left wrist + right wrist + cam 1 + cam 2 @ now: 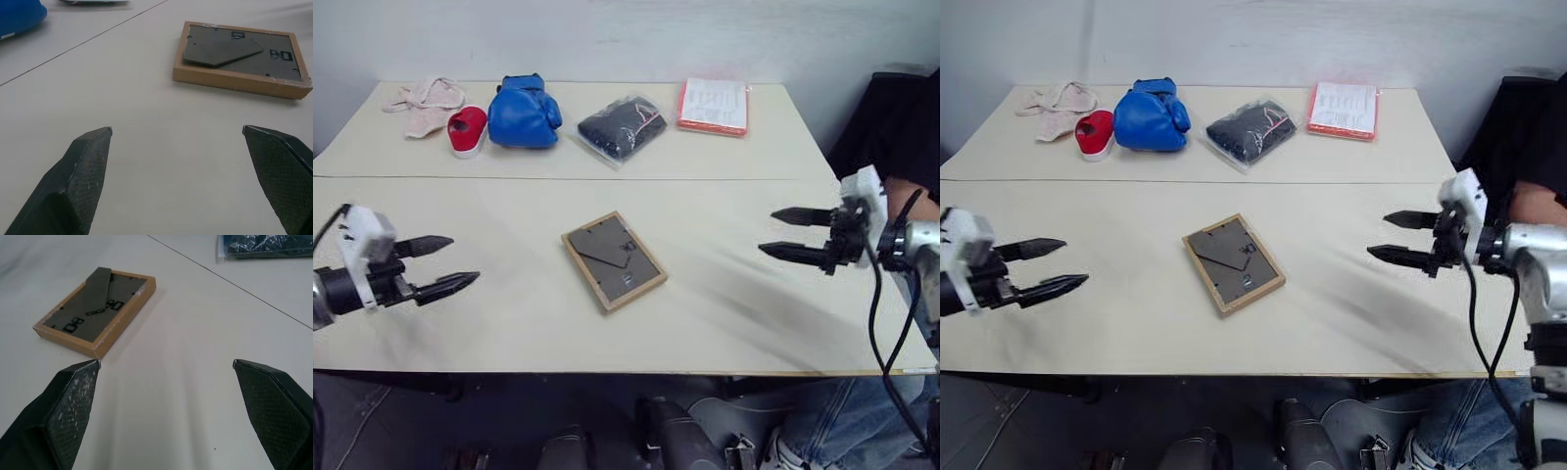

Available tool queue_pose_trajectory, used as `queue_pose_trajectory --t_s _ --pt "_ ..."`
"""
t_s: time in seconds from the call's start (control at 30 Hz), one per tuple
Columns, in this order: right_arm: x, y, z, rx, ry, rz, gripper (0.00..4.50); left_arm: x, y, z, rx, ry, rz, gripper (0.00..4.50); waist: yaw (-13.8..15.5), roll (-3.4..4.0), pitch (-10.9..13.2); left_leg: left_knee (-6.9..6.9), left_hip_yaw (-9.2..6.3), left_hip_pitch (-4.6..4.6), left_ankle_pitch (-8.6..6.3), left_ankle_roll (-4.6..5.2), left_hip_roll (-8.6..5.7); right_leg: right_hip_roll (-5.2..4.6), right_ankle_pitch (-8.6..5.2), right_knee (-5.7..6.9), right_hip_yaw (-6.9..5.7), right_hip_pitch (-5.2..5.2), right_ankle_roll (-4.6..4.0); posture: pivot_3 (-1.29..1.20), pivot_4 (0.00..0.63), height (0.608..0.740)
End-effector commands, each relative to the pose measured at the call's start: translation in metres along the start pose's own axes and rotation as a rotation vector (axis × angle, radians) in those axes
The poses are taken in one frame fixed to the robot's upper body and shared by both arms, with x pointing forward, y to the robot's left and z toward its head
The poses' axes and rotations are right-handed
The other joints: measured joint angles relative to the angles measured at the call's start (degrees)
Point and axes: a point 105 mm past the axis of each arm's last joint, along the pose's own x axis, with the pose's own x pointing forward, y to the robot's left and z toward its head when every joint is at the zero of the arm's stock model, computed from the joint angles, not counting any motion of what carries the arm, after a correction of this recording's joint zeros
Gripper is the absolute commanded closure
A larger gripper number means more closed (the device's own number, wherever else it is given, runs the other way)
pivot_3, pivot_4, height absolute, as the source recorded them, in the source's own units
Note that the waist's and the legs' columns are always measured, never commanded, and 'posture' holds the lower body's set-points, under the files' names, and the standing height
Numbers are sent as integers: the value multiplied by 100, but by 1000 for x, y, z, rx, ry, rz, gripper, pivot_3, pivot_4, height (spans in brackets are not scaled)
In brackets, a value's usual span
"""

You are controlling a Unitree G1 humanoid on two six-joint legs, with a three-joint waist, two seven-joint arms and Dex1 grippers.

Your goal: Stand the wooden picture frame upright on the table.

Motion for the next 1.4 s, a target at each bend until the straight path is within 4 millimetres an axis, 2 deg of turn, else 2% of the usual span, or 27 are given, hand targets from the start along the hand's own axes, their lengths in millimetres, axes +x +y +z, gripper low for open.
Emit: queue_pose_trajectory --t_s 0.03,0.4,0.5,0.53,0.6,0.73,0.97,1.0,1.07,1.23,1.4 --pt "4 3 7 -4 -36 21 23 0 -7 6 27 -31 -7 0 2 0 0 0 1 -2 0 0 0 0 0 0 1 -1 0 0 150 740" --pt "18 -2 -2 -47 -14 -40 23 8 -16 -9 14 7 23 0 -5 1 1 1 2 0 1 -2 -1 -3 1 5 2 -2 1 0 150 740" --pt "27 -6 -2 -81 1 -59 23 18 -21 -12 35 26 -24 0 -10 2 1 2 2 3 2 -3 -3 -3 1 8 2 0 1 0 150 740" --pt "32 -6 -2 -94 4 -54 195 22 -24 -15 55 45 -52 0 -12 2 1 2 3 4 2 -3 -4 -3 1 9 4 0 1 0 150 740" --pt "47 -6 -2 -126 14 -40 582 34 -32 -25 103 102 -124 387 -22 3 1 2 5 5 3 -4 -5 -3 1 11 5 0 1 0 150 740" --pt "82 -10 -8 -206 71 -43 1853 59 -34 -34 164 146 -208 1456 -23 3 1 6 7 3 9 -11 -6 -3 3 17 7 -5 -3 0 150 740" --pt "132 -5 -21 -293 120 0 4339 98 -37 -36 250 169 -309 3681 -32 3 1 7 12 -3 29 -43 -7 -2 3 21 7 -10 -4 0 150 740" --pt "139 -3 -24 -306 130 10 4500 103 -37 -35 250 166 -320 4001 -37 3 1 8 14 -6 29 -42 -7 -3 3 24 8 -11 -3 0 150 740" --pt "152 0 -31 -319 149 21 4500 113 -37 -34 253 160 -332 4470 -46 2 0 10 16 -5 29 -42 -6 -2 4 28 8 -11 -3 0 150 740" --pt "166 16 -40 -326 158 84 4500 135 -30 -27 240 133 -303 4470 -50 2 0 14 16 -3 36 -47 -6 -3 4 41 8 -12 -3 0 150 740" --pt "163 47 -40 -338 129 178 4500 166 -19 -13 236 70 -238 4470 -3 1 -2 24 7 -3 39 -51 -4 -3 4 50 1 -9 -3 0 150 740"
